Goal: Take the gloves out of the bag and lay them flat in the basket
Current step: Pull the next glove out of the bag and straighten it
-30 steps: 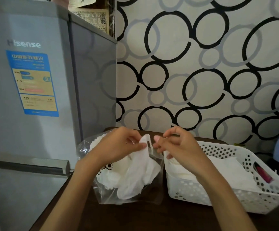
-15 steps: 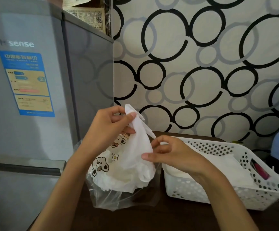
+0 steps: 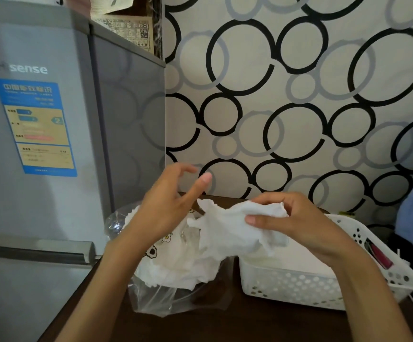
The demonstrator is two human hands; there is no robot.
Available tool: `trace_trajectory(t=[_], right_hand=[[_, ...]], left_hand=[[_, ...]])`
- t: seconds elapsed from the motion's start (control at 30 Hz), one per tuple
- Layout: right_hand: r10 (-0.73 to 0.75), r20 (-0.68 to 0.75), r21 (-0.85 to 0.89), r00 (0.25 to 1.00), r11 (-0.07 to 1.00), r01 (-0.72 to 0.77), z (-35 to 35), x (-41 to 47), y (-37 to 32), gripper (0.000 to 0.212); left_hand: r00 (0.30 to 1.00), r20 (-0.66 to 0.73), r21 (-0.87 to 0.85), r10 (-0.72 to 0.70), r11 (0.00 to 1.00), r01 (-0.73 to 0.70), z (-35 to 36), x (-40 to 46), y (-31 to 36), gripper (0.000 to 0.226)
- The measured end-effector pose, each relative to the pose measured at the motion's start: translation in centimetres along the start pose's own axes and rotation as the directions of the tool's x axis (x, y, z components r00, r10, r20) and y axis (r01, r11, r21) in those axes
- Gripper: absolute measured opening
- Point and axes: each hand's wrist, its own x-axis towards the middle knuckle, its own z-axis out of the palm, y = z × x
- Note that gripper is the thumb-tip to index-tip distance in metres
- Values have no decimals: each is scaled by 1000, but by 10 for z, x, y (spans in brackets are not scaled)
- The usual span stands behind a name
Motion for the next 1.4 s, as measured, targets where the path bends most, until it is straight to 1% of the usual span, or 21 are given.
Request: trace_trajectory(t=[0.03, 0.07, 0.13, 0.17, 0.2, 0.23, 0.3, 0.37, 0.43, 0.5, 0.57, 0.63, 0.73, 0.8, 0.9, 1.0, 1.1, 1.13, 1.23, 1.3, 1.4], right_hand=[[-16, 54, -23, 998, 1000, 17, 1, -1, -2, 20], [-25, 103, -32, 994, 999, 29, 1, -3, -5, 23], [-36, 181, -19, 983, 999, 40, 1, -6, -10, 28], [-34, 201, -15, 979, 999, 38, -1, -8, -12, 30], [-21, 201, -19, 979, 999, 26, -3, -9, -13, 30], [2, 182, -27, 983, 1000, 3, -6, -9, -12, 30], [81, 124, -40, 989, 996, -77, -14, -9, -6, 29], [162, 92, -13, 983, 987, -161, -20, -7, 1, 28], [206, 65, 78, 976, 974, -211, -24, -6, 4, 28], [204, 13, 211, 979, 956, -202, -27, -6, 5, 22], [180, -56, 327, 982, 933, -152, -28, -5, 6, 24], [155, -173, 367, 973, 927, -83, -28, -3, 10, 21], [68, -418, 203, 906, 979, 20, -25, 2, 10, 14], [-18, -513, 117, 858, 989, 90, -25, 4, 8, 14], [-128, -602, 16, 788, 985, 172, -27, 4, 11, 17], [-251, -672, -112, 697, 964, 240, -34, 2, 14, 16], [-333, -725, -227, 603, 942, 247, -48, -3, 17, 12], [-350, -730, -256, 587, 936, 239, -53, -5, 19, 12], [-379, -718, -316, 584, 925, 210, -63, -12, 29, 12], [-363, -716, -339, 596, 927, 158, -65, -14, 35, 13], [-319, -703, -296, 636, 944, 146, -63, -16, 34, 17]], left_hand=[[995, 86, -71, 47, 997, -41, 3, -2, 5, 70], [975, 208, -142, 74, 989, -45, 6, -4, 9, 69], [889, 444, -244, 110, 970, 2, 12, -10, 14, 61], [844, 519, -283, 132, 959, 25, 14, -12, 14, 54], [815, 560, -303, 148, 952, 35, 17, -13, 13, 49], [804, 575, -305, 155, 952, 35, 19, -12, 11, 49], [809, 564, -286, 166, 958, 2, 20, -9, 8, 45], [843, 508, -262, 174, 964, -41, 23, -8, 6, 24], [895, 412, -255, 170, 965, -66, 27, -7, 7, 10], [941, 288, -268, 178, 958, -99, 30, -7, 9, 11], [962, 207, -338, 179, 936, -101, 33, -7, 12, 16], [974, 150, -393, 172, 914, -101, 35, -7, 15, 16], [982, 84, -346, 167, 929, -129, 37, -6, 16, 17], [987, 70, -282, 146, 952, -120, 39, -5, 17, 21], [989, 89, -244, 115, 965, -90, 39, 3, 20, 26], [980, 176, -299, 98, 953, -42, 39, 16, 35, 29], [966, 257, -311, 38, 949, 45, 42, 28, 48, 24], [963, 269, -305, 26, 951, 59, 43, 31, 52, 23], [974, 227, -300, 19, 952, 51, 54, 38, 60, 25], [985, 174, -318, 10, 947, 46, 66, 41, 64, 23], [994, 75, -396, -83, 912, 106, 90, 40, 64, 20]])
